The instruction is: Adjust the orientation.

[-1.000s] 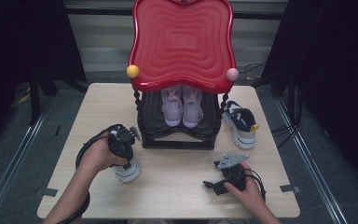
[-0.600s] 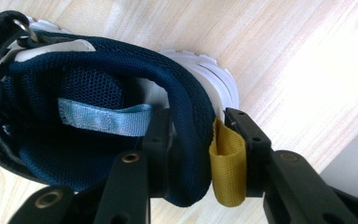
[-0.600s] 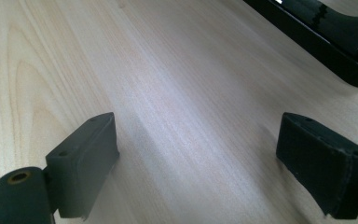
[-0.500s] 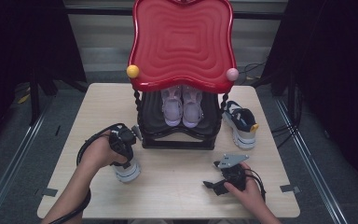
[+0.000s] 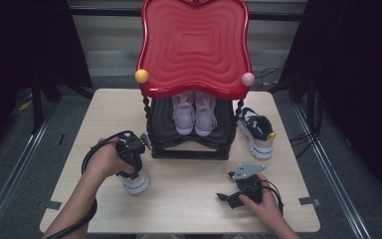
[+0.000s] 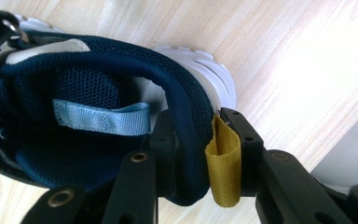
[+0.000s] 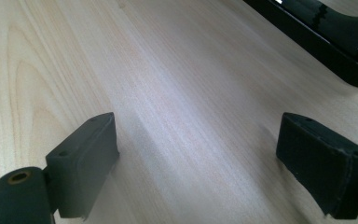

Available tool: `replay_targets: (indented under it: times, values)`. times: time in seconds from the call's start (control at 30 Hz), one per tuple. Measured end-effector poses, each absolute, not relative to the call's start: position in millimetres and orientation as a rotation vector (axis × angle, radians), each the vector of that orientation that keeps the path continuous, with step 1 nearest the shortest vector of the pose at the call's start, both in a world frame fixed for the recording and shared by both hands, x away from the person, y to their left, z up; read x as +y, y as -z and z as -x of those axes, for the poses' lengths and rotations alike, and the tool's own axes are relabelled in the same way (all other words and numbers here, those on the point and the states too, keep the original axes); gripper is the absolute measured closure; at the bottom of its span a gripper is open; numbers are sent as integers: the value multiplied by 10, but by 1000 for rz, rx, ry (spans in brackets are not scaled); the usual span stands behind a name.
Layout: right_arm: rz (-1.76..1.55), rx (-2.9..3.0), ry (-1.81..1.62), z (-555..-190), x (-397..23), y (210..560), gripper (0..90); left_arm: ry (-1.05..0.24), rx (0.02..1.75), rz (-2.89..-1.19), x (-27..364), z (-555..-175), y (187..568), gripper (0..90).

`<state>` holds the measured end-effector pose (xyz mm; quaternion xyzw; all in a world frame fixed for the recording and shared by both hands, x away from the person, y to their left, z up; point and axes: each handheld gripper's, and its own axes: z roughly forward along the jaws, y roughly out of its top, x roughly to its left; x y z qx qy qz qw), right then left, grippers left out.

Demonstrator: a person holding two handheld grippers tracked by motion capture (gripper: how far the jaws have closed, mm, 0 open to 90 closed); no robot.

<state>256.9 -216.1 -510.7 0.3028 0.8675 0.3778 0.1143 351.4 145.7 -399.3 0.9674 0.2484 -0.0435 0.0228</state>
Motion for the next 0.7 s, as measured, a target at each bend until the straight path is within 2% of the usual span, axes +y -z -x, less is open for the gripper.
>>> replay_targets:
  times: [0.7]
  values:
    - [-885,2542,-1108,-2570,-2162,5107,118,227,827,-2988,1424,-3567,3995,741]
